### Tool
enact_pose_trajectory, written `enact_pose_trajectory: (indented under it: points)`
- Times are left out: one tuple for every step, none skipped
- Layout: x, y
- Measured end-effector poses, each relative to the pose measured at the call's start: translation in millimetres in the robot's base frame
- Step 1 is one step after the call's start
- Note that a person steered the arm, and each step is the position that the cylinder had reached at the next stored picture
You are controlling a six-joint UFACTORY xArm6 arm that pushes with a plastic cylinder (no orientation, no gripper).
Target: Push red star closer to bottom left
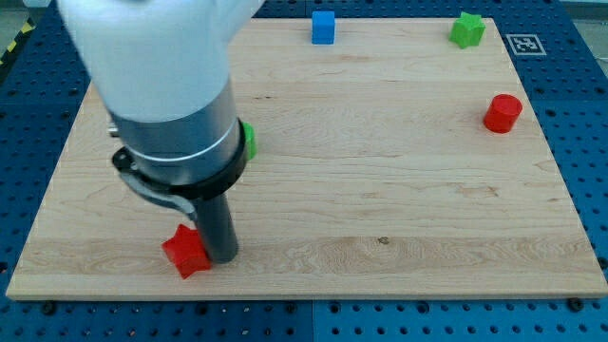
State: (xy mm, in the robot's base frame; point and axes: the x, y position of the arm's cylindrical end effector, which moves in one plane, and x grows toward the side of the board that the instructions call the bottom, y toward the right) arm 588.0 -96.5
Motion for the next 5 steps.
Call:
enact_pose_trajectory:
  points:
    - [10, -18]
    - [14, -26]
    - [14, -26]
    - [14, -45]
    - [14, -75]
